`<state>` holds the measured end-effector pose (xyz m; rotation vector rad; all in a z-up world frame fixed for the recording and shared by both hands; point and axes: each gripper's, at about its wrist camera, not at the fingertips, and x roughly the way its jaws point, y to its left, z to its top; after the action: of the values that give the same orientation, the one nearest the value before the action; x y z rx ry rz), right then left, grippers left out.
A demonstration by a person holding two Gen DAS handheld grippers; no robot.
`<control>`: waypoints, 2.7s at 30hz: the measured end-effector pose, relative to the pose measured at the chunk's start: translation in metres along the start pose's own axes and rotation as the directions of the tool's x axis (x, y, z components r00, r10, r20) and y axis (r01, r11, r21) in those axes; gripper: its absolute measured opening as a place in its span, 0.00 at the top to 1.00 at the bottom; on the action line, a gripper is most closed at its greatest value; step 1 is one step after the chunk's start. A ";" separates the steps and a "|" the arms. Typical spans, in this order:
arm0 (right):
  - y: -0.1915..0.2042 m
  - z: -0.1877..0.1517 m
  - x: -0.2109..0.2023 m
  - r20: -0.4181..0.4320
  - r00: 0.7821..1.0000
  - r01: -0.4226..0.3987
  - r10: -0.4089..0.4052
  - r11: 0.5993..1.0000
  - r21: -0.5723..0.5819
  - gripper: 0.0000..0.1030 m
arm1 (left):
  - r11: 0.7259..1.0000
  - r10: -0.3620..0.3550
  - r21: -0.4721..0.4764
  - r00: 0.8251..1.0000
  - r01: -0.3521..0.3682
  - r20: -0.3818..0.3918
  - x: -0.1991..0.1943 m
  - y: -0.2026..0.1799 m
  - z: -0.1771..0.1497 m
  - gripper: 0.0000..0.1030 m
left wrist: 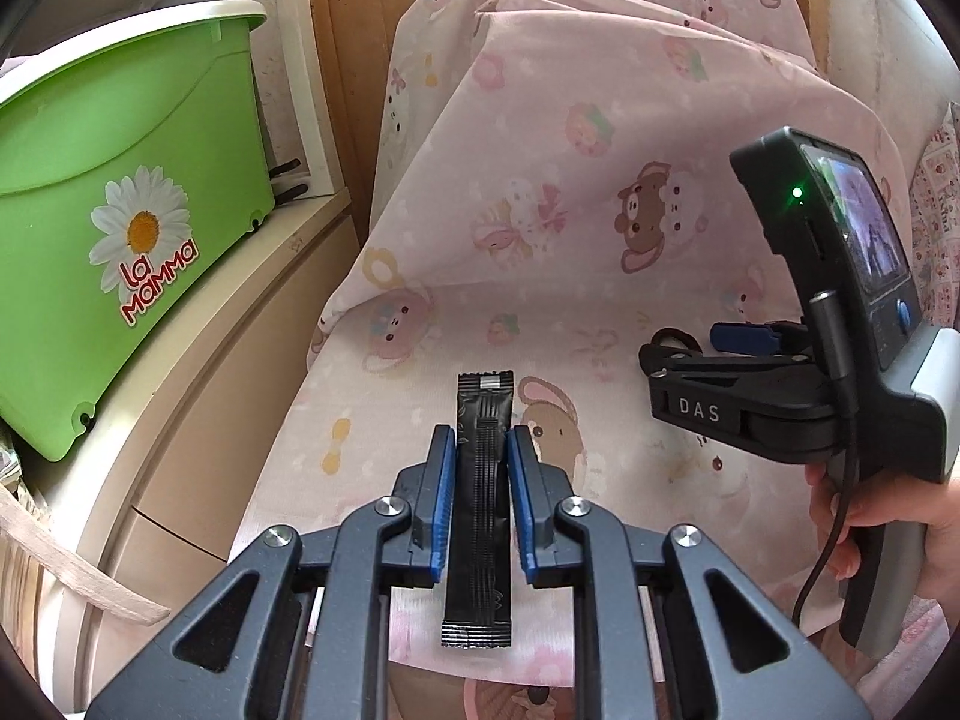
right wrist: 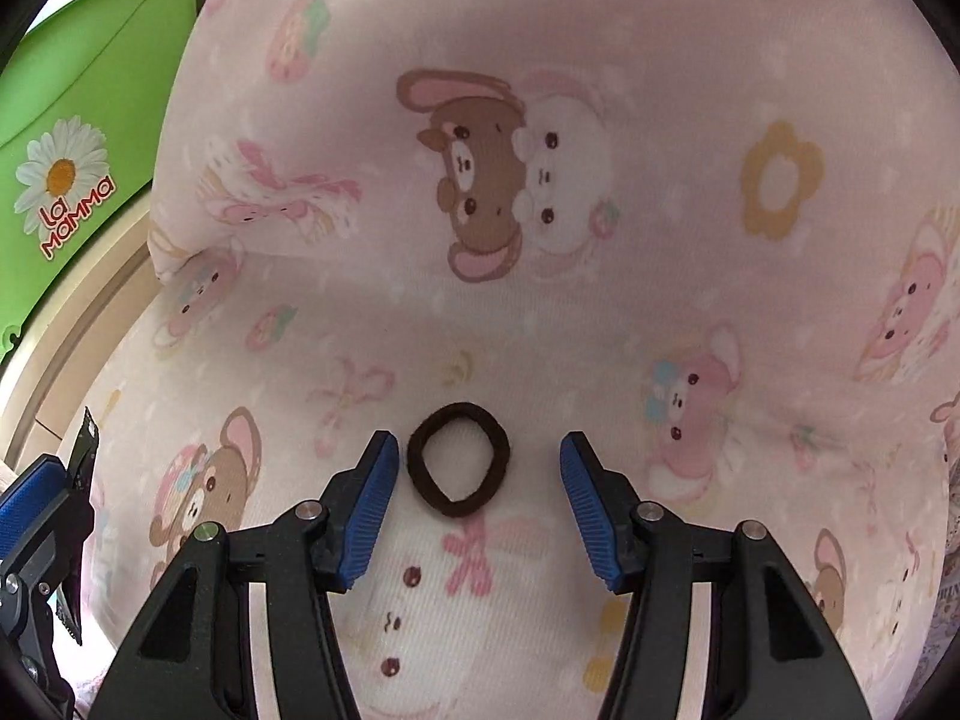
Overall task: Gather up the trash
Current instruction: 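Grasp the black hair tie with the right tool while the left tool holds the sachet, then carry the sachet in the left tool and hair tie in the right tool over the basket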
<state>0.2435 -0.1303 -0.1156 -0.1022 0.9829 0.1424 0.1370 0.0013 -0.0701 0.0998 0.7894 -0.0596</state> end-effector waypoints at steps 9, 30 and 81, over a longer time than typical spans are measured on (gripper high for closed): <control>-0.001 -0.002 0.001 0.041 0.999 -0.021 0.020 0.999 0.039 0.92 | 1.000 -0.002 -0.016 1.000 0.002 0.009 -0.005 0.005 -0.001 0.83; -0.044 -0.034 -0.057 0.113 0.988 -0.121 0.101 0.976 0.182 0.92 | 1.000 -0.014 -0.018 0.999 0.014 0.033 -0.013 0.003 0.001 0.83; 0.030 -0.191 -0.185 0.179 0.973 -0.136 0.145 0.989 -0.063 0.92 | 0.987 -0.160 -0.025 0.984 0.159 -0.073 -0.071 -0.019 -0.081 0.84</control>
<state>-0.0197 -0.1436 -0.0670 -0.0648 0.8021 0.3018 0.0280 -0.0070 -0.0779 0.0201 0.8714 -0.2007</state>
